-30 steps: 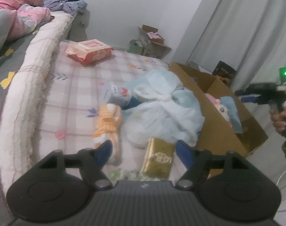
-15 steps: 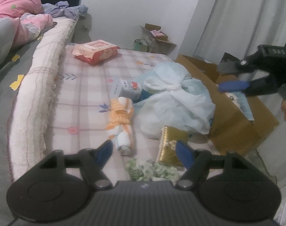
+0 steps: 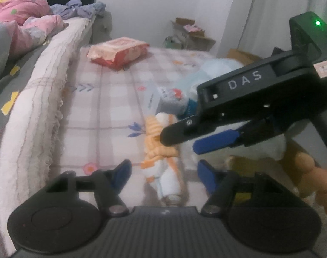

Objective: Organize soft objects
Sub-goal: 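Grasp the orange-striped sock bundle with the right tool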

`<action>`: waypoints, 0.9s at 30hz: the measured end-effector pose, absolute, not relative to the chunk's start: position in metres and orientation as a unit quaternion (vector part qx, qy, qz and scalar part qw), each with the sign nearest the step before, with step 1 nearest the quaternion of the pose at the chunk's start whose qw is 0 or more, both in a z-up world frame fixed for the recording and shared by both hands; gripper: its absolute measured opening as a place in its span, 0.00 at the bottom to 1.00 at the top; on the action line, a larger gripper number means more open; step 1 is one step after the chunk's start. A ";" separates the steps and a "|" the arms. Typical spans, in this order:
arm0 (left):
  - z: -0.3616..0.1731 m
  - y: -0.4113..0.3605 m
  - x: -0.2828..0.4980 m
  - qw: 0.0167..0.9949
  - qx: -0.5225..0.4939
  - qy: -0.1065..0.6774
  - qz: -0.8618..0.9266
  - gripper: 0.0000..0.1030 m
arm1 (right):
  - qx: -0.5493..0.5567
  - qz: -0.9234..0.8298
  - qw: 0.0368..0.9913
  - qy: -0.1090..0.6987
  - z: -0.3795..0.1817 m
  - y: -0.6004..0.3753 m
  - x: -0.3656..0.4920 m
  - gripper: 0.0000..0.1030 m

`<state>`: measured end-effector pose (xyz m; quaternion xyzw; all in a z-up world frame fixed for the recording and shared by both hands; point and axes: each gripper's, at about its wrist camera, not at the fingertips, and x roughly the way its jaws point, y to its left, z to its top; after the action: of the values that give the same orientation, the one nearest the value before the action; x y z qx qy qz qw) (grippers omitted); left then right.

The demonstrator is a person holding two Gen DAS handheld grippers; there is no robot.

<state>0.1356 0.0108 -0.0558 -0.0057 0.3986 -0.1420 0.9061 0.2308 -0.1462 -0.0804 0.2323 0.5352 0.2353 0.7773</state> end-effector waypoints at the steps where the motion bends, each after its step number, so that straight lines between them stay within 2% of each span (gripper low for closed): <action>1: -0.060 0.011 0.140 0.904 -0.005 0.403 -0.139 0.62 | 0.235 0.229 0.775 0.540 -0.085 -0.146 0.233 0.53; 7: -0.078 0.011 0.154 0.891 -0.019 0.430 -0.146 0.49 | 0.242 0.215 0.769 0.552 -0.101 -0.141 0.247 0.53; 9: -0.081 0.013 0.157 0.885 -0.032 0.439 -0.151 0.39 | 0.243 0.213 0.768 0.552 -0.102 -0.140 0.247 0.53; 12: -0.081 0.014 0.157 0.884 -0.036 0.440 -0.153 0.35 | 0.245 0.210 0.767 0.555 -0.107 -0.138 0.249 0.53; 18: -0.079 0.018 0.148 0.880 -0.040 0.447 -0.152 0.35 | 0.238 0.209 0.765 0.561 -0.114 -0.131 0.247 0.52; 23: -0.078 0.021 0.140 0.880 -0.046 0.448 -0.151 0.34 | 0.236 0.221 0.758 0.566 -0.118 -0.122 0.244 0.44; 27: -0.073 0.022 0.136 0.882 -0.046 0.445 -0.148 0.34 | 0.240 0.226 0.758 0.563 -0.117 -0.120 0.241 0.41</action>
<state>0.1357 0.0224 -0.0734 -0.0464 0.4451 -0.1479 0.8820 0.2410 -0.1205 -0.1169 0.2396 0.5631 0.2257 0.7580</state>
